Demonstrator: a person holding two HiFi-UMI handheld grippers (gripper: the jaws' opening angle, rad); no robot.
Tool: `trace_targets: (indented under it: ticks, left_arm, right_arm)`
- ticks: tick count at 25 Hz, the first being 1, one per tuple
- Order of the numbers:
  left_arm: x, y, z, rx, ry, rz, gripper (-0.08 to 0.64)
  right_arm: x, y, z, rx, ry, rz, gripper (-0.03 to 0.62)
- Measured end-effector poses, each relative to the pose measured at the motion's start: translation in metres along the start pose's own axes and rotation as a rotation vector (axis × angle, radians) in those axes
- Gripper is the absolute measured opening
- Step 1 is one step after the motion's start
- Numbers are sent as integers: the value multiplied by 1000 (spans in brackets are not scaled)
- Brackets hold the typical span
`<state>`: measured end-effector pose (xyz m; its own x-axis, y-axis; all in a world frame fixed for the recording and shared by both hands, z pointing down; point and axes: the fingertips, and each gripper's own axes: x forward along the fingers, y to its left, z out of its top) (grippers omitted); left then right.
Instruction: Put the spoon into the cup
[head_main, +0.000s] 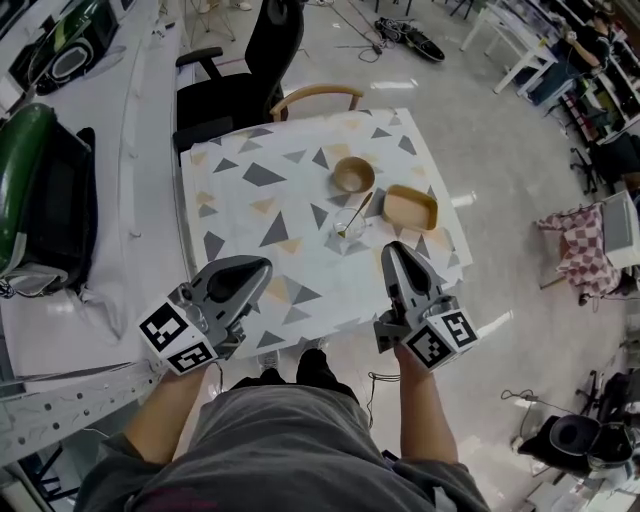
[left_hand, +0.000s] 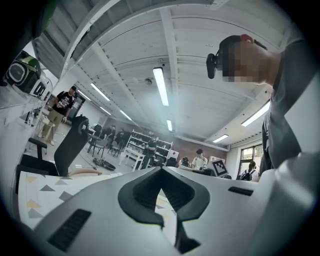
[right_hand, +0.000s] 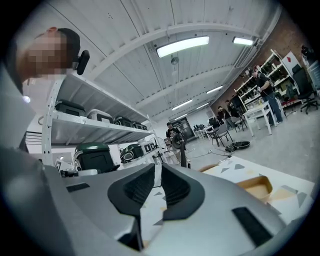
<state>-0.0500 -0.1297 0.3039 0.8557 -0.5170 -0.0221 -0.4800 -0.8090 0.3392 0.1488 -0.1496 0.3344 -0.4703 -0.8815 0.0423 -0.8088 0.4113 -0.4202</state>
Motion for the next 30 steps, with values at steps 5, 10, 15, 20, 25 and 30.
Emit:
trace_targets:
  ticks: [5,10,15,20,25,30]
  left_arm:
    - [-2,-5,-1,-2,6,-20,15]
    - [-4,-12,0,4,5,-37,15]
    - [-7,-14,1,4,-1,-42,15]
    - [-6,-16,-2,5,0,-52,15]
    - [-7,-17,0,5,1,-58,15]
    - [-8,-15,-1,1,4,-58,15]
  right_arm:
    - [-9,15,4,3,-11,4,48]
    - [-19,30,-1,9,-13,12,40]
    - [-27,40,-5,14,-7,16,34]
    - [-31,44,-11,23,-6,14,29]
    - [-30,48,-16,26,7,14,21]
    - [-27,46,-21,36,16,15,21]
